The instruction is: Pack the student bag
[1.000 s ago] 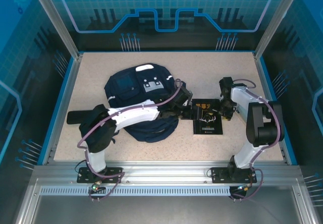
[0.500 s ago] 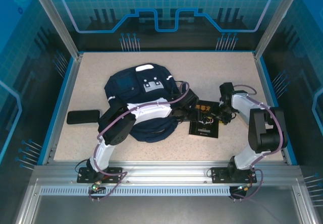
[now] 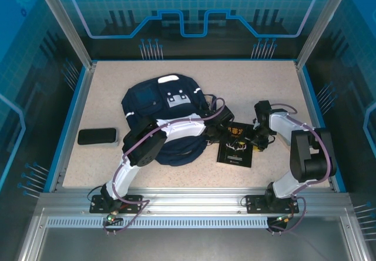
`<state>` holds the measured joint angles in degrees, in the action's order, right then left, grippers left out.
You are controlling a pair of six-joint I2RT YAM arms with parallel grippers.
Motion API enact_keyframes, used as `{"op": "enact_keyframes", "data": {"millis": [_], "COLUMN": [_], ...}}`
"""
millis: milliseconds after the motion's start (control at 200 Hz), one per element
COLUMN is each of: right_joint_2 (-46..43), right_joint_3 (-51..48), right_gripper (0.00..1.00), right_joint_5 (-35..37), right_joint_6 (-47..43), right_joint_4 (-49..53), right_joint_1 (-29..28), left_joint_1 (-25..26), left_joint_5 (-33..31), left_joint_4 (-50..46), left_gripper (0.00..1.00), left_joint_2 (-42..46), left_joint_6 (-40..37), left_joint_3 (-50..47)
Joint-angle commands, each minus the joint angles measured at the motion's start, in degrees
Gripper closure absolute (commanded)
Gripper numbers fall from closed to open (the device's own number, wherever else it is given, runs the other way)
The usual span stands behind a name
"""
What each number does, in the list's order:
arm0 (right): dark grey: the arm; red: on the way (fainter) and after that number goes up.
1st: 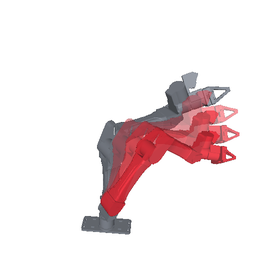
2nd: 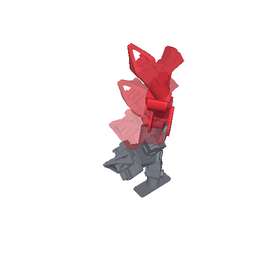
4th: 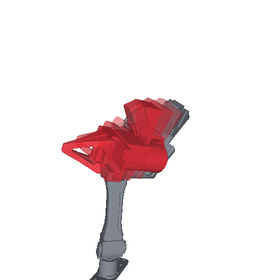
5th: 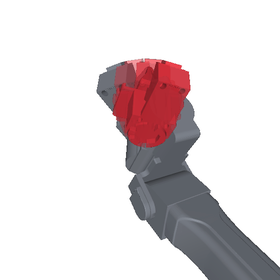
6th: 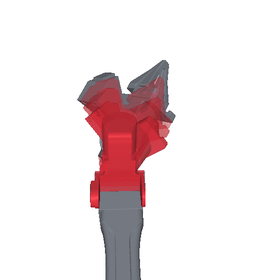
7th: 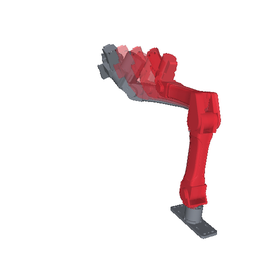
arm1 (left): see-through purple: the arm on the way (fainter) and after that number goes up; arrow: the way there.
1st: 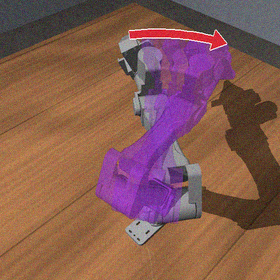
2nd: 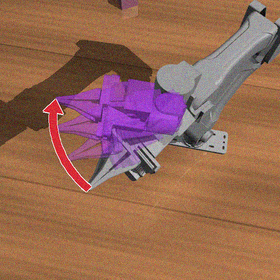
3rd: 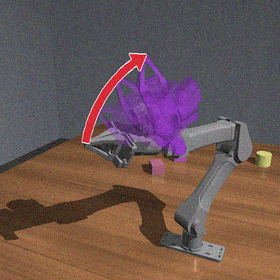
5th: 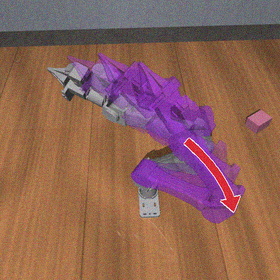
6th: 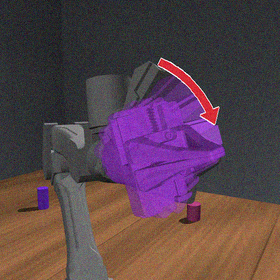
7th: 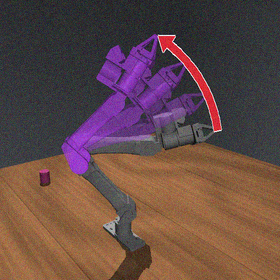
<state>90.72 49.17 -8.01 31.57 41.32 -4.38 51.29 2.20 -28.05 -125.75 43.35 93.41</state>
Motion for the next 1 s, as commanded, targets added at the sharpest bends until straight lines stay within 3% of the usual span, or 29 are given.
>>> {"op": "enact_keyframes", "data": {"millis": [0,130,760,995], "right_joint_2": [1.48,0.11,-9.79,-8.11], "right_joint_3": [0.09,0.77,6.31,5.34], "right_gripper": [0.41,0.43,0.53,0.71], "right_joint_5": [-3.03,-3.94,-1.2,0.0], "right_joint_6": [-2.61,-2.3,0.31,-0.14], "right_joint_4": [1.47,2.16,9.84,9.04], "right_joint_1": [0.08,-0.5,-3.87,-3.87], "left_joint_1": [0.74,0.96,1.36,1.36], "left_joint_5": [-0.18,-0.2,-0.44,0.0], "left_joint_4": [-2.67,-3.44,-4.64,-4.13], "left_gripper": [0.62,0.67,0.68,0.69], "left_joint_2": [-2.07,-3.22,-5.14,-4.18], "left_joint_6": [-1.1,-1.08,-1.9,-2.12], "left_joint_3": [1.52,2.04,2.74,2.33]}}
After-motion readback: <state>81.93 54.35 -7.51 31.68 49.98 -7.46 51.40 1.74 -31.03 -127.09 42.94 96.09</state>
